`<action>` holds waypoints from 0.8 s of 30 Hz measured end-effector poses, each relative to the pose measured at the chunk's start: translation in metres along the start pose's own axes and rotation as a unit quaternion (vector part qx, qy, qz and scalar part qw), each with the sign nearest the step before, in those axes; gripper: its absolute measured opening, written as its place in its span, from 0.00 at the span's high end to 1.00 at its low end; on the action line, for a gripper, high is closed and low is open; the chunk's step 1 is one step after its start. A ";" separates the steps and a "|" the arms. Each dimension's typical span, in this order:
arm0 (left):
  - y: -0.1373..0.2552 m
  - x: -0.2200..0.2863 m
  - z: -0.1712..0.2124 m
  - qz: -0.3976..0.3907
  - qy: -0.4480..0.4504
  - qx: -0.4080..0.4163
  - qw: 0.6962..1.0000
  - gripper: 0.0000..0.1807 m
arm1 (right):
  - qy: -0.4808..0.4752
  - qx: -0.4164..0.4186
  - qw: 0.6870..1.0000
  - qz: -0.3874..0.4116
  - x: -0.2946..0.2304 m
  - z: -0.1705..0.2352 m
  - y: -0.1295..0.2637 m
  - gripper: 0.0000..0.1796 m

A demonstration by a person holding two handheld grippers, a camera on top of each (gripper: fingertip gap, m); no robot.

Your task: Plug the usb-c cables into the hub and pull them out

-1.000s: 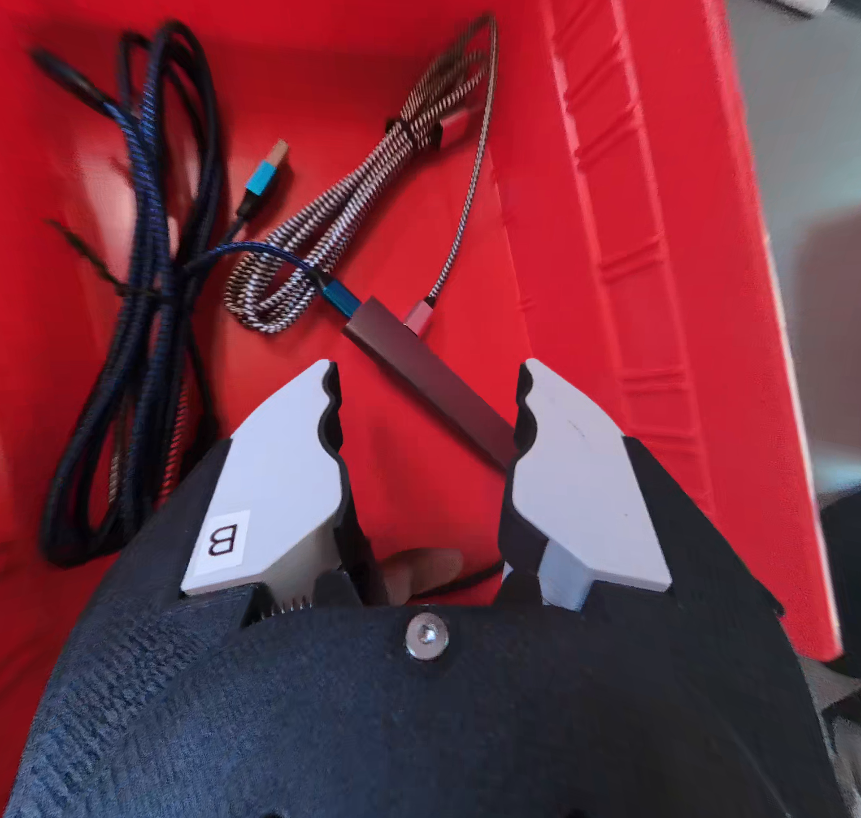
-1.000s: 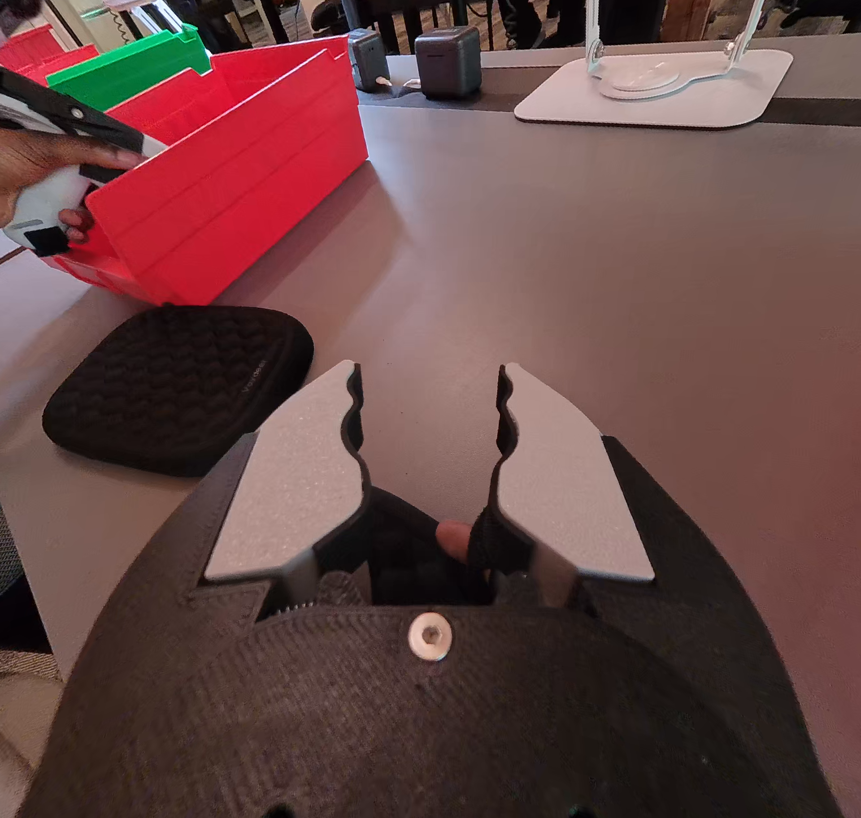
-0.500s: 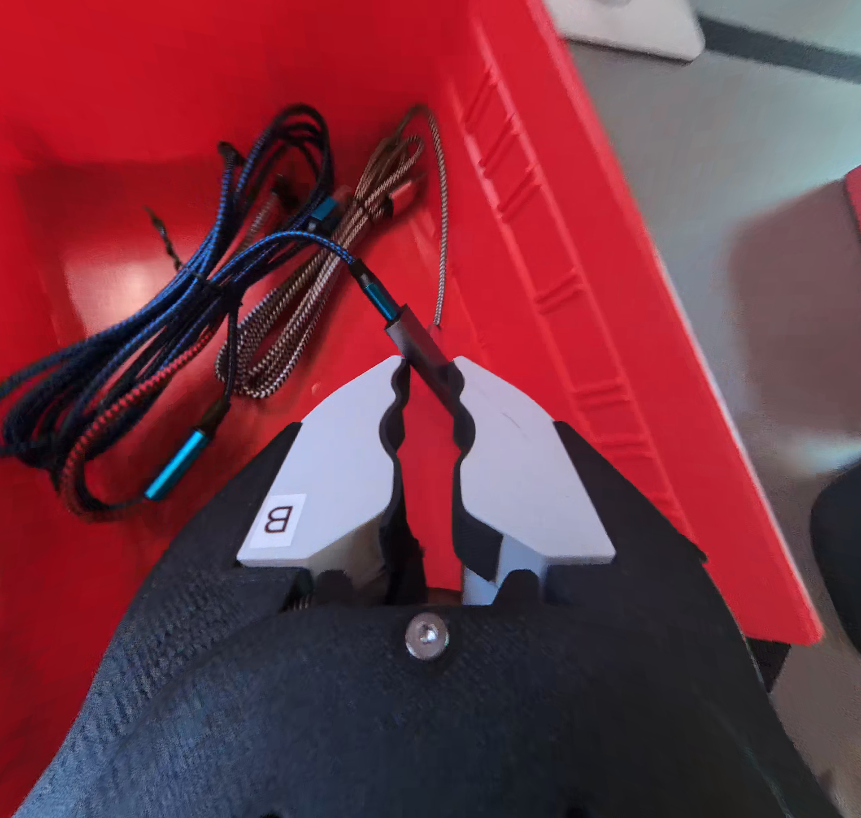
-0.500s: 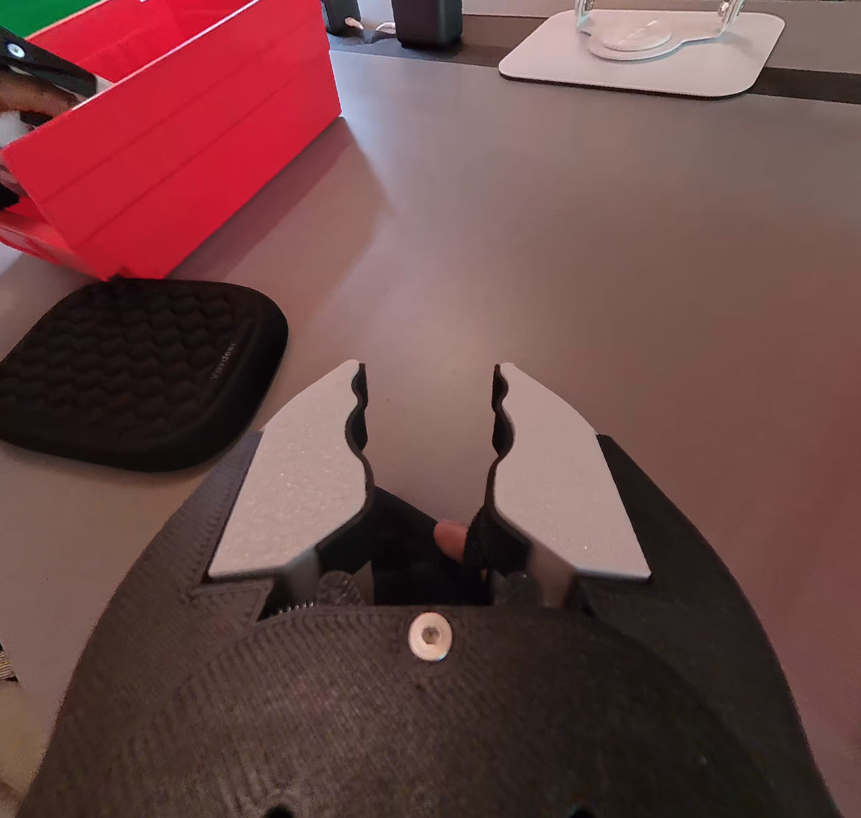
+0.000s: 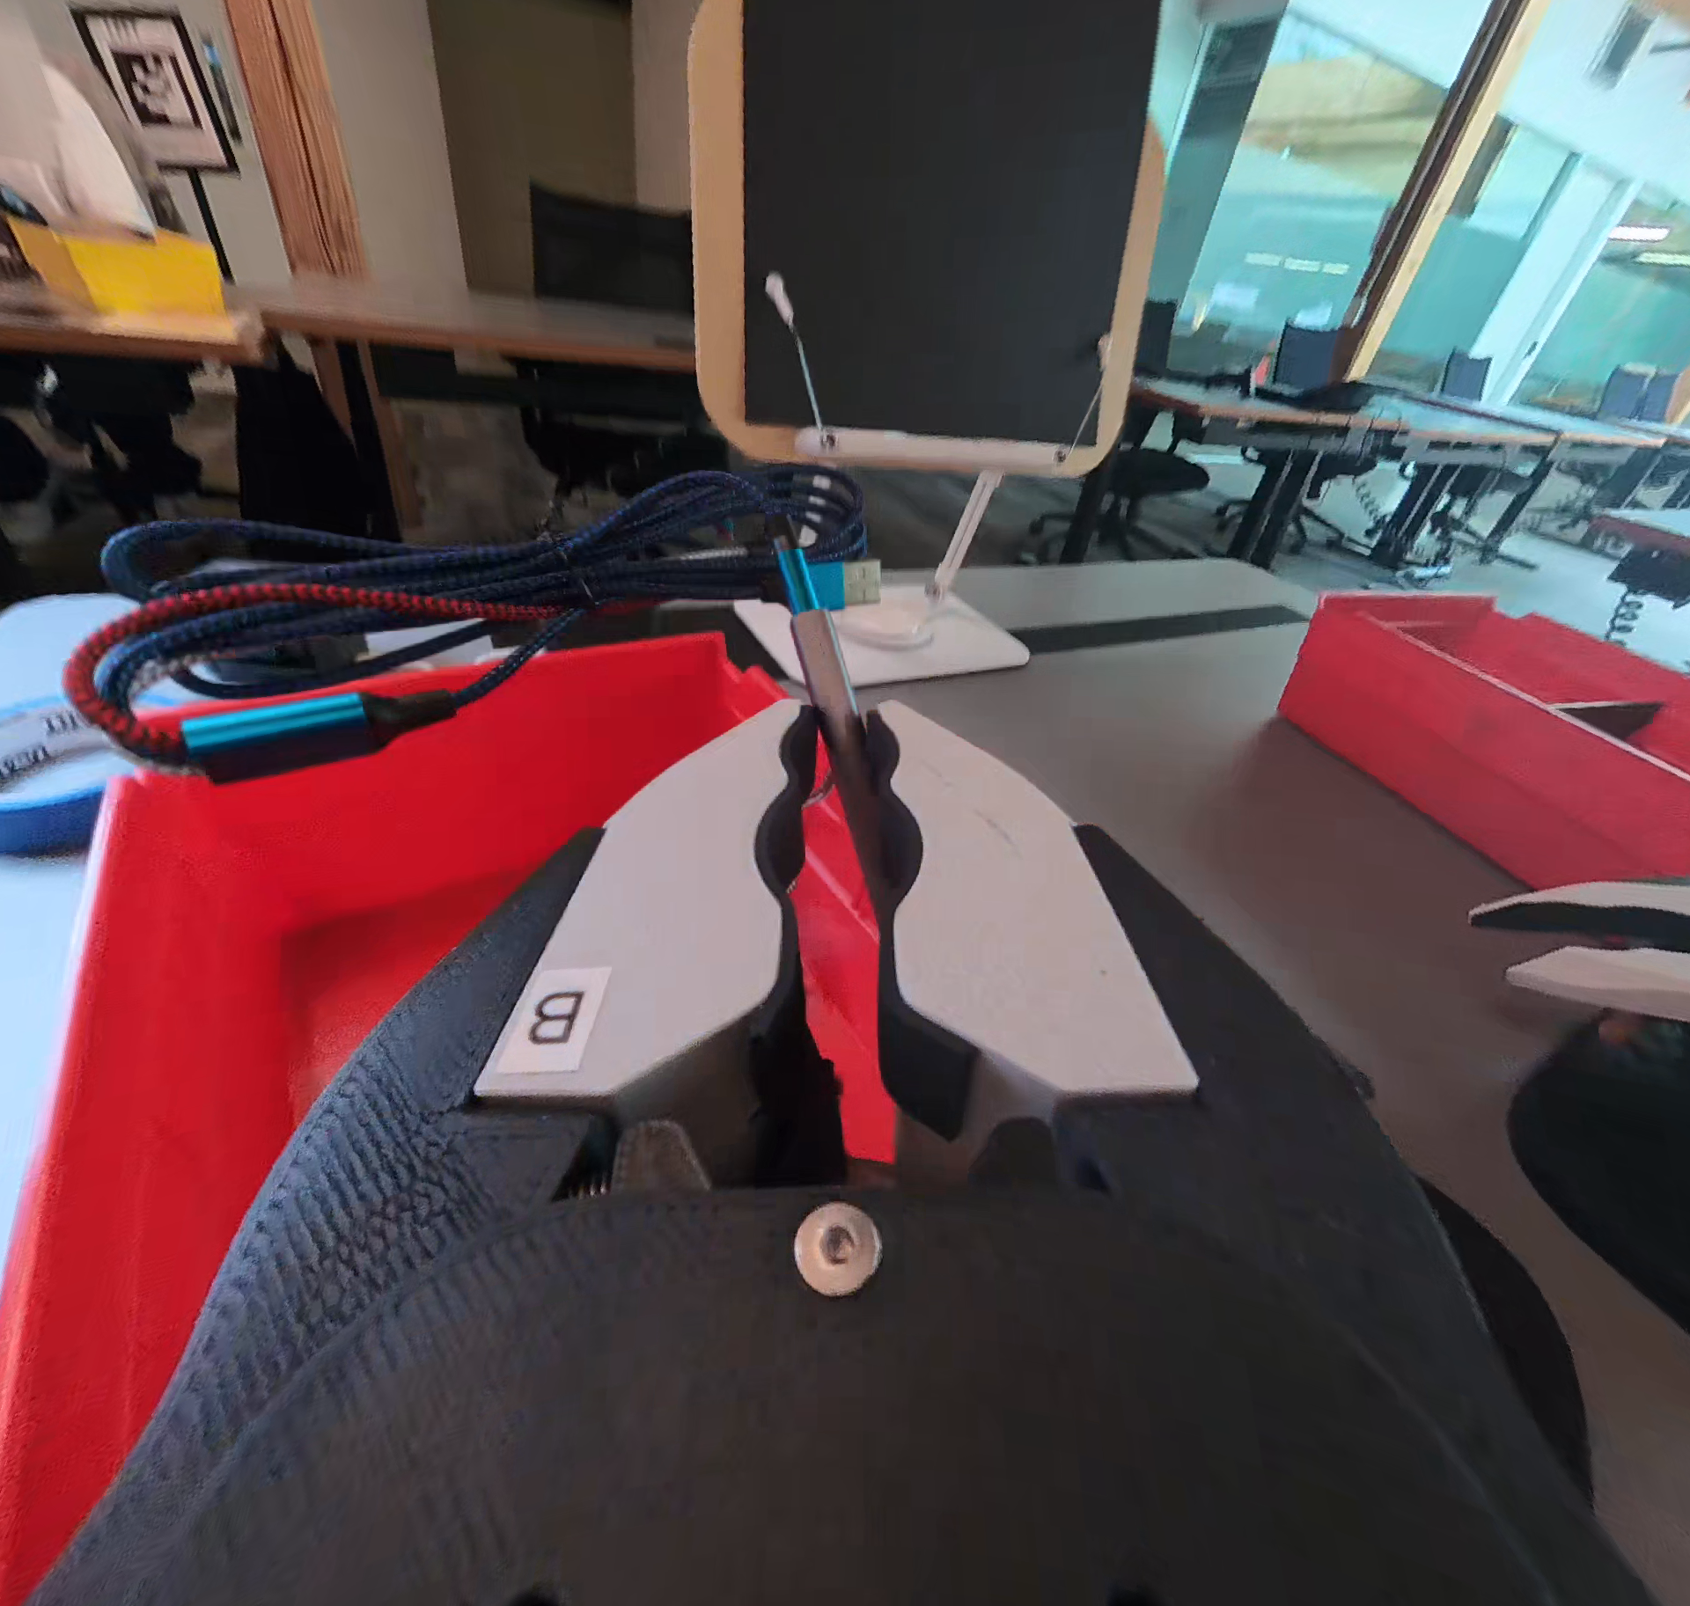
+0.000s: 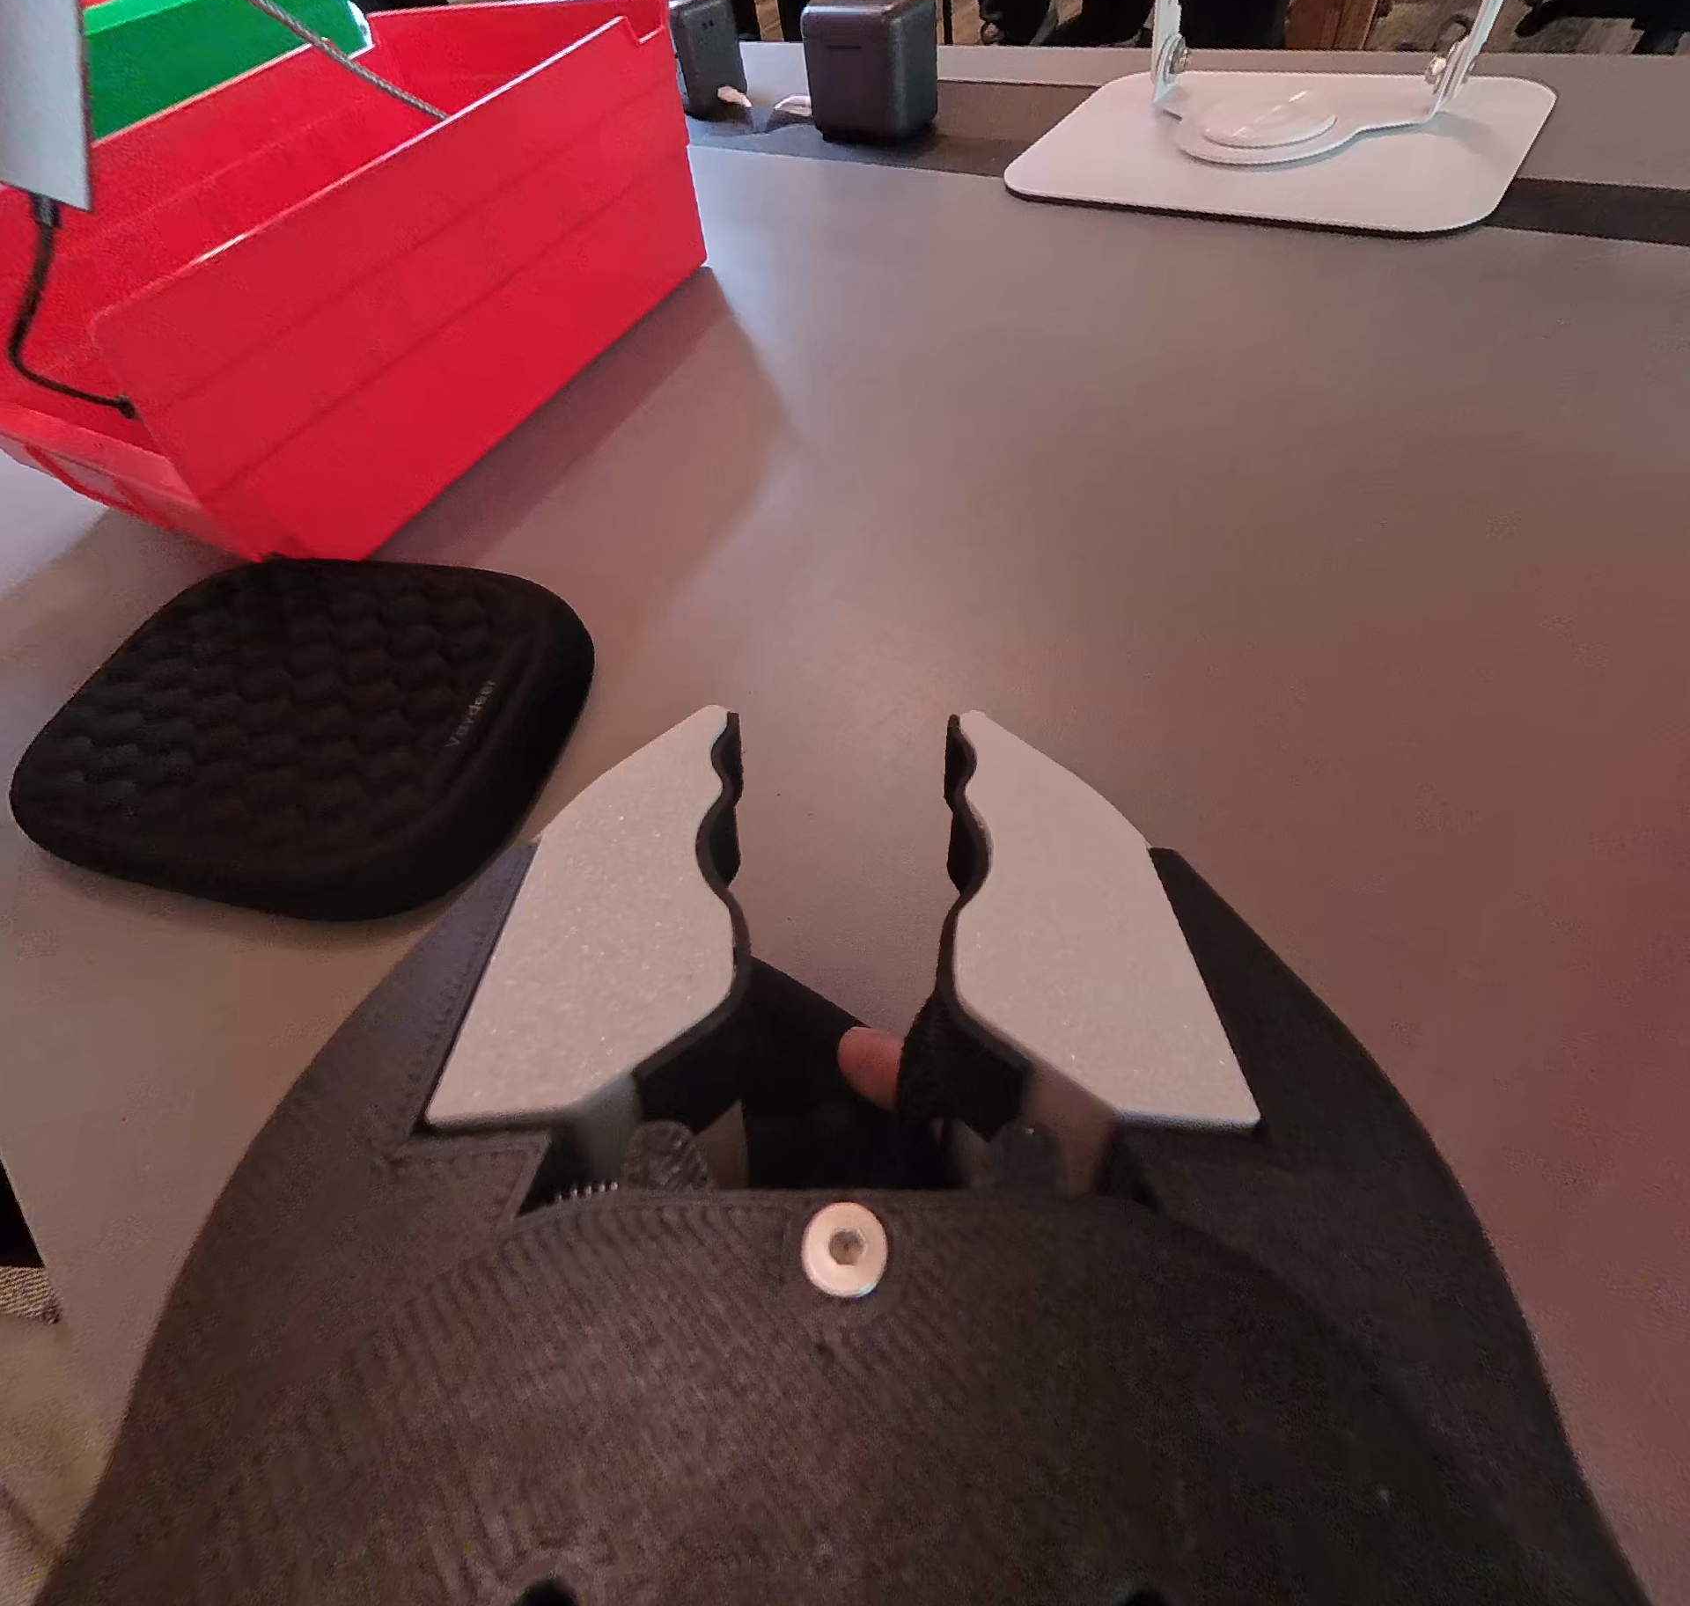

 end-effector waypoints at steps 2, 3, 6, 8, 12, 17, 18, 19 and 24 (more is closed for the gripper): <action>0.004 0.002 -0.007 0.007 0.002 0.028 1.000 0.95 | 0.000 0.000 1.000 -0.001 0.000 0.000 0.000 0.77; 0.005 0.003 -0.009 0.010 0.004 0.040 0.999 0.95 | 0.001 0.001 1.000 -0.001 0.000 0.000 0.000 0.77; 0.010 0.011 -0.015 0.032 0.001 0.069 0.997 0.95 | 0.004 0.002 1.000 0.000 -0.001 0.000 0.000 0.78; 0.011 0.019 -0.019 0.046 -0.011 0.078 0.996 0.95 | 0.006 0.002 1.000 0.000 -0.001 0.000 0.000 0.79; 0.011 0.032 -0.026 0.063 -0.022 0.099 0.993 0.95 | 0.019 0.006 1.000 -0.002 -0.004 -0.001 0.001 0.79; 0.016 0.040 -0.032 0.060 -0.056 0.129 0.988 0.95 | 0.110 0.052 0.992 -0.024 -0.025 -0.010 0.009 0.82; 0.018 0.039 -0.031 0.047 -0.067 0.126 0.989 0.95 | 0.137 0.056 0.989 -0.020 -0.029 -0.011 0.009 0.83; 0.019 0.036 -0.029 0.027 -0.076 0.120 0.990 0.95 | 0.161 0.057 0.985 -0.017 -0.033 -0.010 0.009 0.83; 0.030 0.042 -0.031 -0.005 -0.114 0.149 0.982 0.95 | 0.210 0.068 0.975 0.028 -0.036 -0.011 0.010 0.91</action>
Point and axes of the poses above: each gripper's, where its closed fingertips meet, y back along the fingers, z out of its underside, x = y × z across the jaws, the point moved 4 cm from there along y, back along the fingers, and after that the axes turned 2 degrees about y, right-handed, at the moved point
